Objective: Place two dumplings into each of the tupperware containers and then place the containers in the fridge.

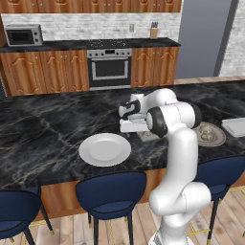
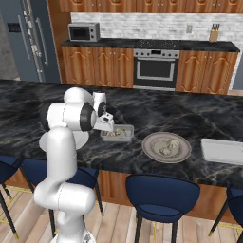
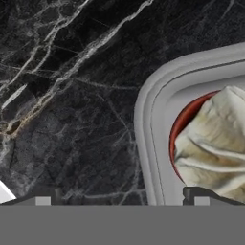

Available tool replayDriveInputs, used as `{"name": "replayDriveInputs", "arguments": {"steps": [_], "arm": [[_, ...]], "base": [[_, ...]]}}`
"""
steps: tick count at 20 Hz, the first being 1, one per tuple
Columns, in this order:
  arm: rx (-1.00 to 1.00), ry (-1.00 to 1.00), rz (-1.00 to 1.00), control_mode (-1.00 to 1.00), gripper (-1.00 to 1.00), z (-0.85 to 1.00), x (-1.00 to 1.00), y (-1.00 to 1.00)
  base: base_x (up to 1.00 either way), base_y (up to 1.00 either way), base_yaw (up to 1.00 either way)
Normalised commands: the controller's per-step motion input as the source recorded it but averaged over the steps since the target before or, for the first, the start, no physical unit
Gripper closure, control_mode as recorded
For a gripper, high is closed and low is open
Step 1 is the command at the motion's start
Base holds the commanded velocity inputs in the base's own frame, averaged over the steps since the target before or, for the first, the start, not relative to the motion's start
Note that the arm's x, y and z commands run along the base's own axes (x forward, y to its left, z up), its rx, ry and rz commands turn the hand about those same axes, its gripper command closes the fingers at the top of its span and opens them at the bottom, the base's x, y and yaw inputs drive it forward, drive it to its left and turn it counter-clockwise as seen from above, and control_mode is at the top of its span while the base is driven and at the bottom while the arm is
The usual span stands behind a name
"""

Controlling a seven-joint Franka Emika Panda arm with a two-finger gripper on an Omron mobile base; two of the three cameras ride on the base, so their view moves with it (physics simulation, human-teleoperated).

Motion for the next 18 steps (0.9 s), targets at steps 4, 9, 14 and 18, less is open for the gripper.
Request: {"name": "replayDriveInputs", "arguments": {"steps": [4,9,14,18], "arm": [[0.0,0.0,0.0,-1.0,1.0,-0.31,0.05,0.0],[0.0,0.01,0.0,-1.0,1.0,-0.16,0.0,0.0],[0.0,0.03,0.0,-1.0,1.0,0.0,0.0,0.0],[0.0,0.0,0.0,-1.0,1.0,0.03,-0.06,-0.04]], "base": [[0.0,0.0,0.0],[0.0,0.0,0.0],[0.0,0.0,0.0],[0.0,0.0,0.0]]}}
